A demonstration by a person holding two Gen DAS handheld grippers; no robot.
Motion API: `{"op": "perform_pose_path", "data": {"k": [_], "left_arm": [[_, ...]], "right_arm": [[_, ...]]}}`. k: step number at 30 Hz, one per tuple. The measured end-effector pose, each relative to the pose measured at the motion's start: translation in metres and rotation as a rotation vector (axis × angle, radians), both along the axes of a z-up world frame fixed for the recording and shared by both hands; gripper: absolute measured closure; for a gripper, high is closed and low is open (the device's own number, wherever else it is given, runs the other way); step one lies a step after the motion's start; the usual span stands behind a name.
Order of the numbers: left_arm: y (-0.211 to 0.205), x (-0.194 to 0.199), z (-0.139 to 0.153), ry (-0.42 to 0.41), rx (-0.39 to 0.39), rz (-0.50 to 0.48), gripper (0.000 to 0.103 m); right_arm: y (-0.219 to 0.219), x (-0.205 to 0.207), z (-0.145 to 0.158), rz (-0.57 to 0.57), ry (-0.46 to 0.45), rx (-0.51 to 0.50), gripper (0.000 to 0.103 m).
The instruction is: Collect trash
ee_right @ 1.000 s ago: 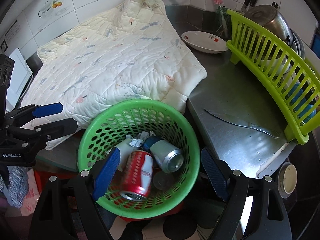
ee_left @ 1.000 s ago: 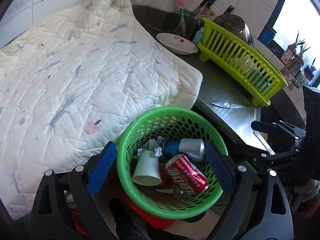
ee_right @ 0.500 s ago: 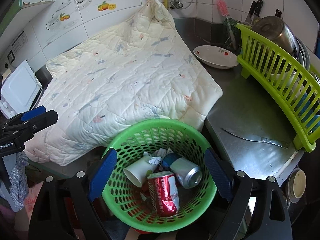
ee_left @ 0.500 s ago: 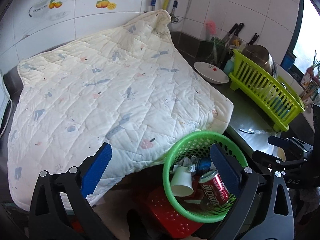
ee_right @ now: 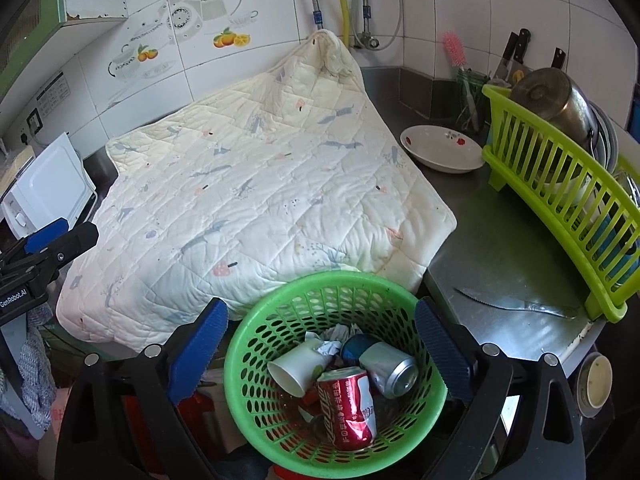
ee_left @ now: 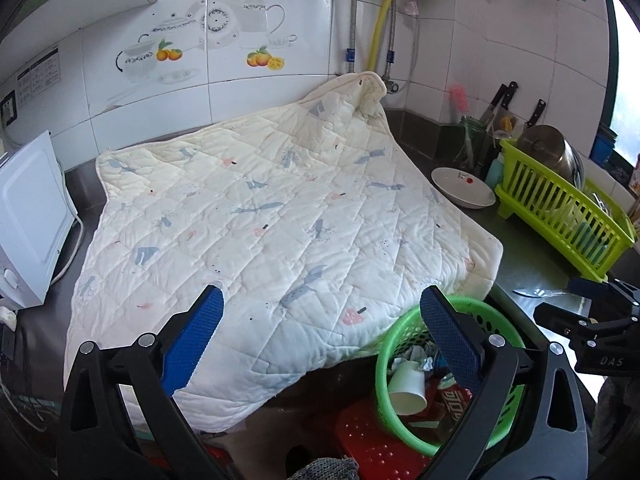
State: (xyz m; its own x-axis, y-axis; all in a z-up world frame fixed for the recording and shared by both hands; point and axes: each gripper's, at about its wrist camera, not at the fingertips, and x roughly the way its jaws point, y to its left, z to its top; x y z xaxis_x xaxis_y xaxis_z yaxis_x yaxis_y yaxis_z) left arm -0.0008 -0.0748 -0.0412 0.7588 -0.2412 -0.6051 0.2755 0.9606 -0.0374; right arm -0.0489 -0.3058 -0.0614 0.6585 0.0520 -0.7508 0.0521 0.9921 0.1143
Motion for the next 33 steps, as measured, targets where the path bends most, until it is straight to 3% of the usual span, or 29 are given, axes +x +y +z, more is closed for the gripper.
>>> {"op": "perform_pose_path", "data": {"k": [10, 33], "left_arm": [[0.005, -0.007, 0.013, -0.052, 0.003, 0.048, 0.006], [0.005, -0.01, 0.02, -0.064, 0.016, 0.08, 0.006]], "right_arm": [[0.008, -0.001, 0.019, 0.007, -0.058, -0.007, 0.01], [0.006, -0.007, 0.026, -0.027, -0.081, -0.015, 0.01]]}}
